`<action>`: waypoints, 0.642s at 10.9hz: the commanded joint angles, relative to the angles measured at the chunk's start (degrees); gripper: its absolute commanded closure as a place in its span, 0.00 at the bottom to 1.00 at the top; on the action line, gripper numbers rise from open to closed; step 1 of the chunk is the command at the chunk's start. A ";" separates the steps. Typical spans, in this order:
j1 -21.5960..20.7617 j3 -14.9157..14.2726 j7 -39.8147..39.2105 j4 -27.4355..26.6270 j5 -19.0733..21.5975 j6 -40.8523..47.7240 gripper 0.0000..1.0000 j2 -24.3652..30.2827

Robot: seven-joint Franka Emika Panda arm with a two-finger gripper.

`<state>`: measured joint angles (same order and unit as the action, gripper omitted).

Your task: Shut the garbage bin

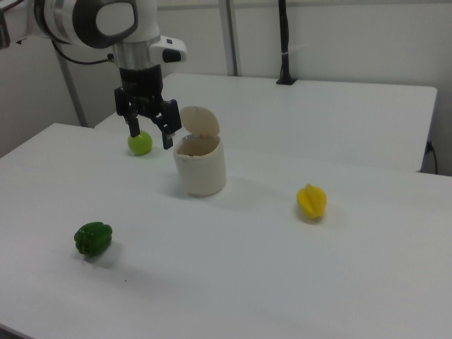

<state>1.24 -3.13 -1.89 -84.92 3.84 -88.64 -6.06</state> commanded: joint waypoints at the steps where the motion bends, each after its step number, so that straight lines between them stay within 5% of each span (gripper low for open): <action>1: -0.27 -0.12 0.22 -0.15 -1.02 2.33 0.00 0.96; 7: -0.62 -0.03 1.00 -0.15 -0.76 2.34 0.00 0.96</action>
<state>1.23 -3.13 -1.88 -84.92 3.84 -87.32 -6.06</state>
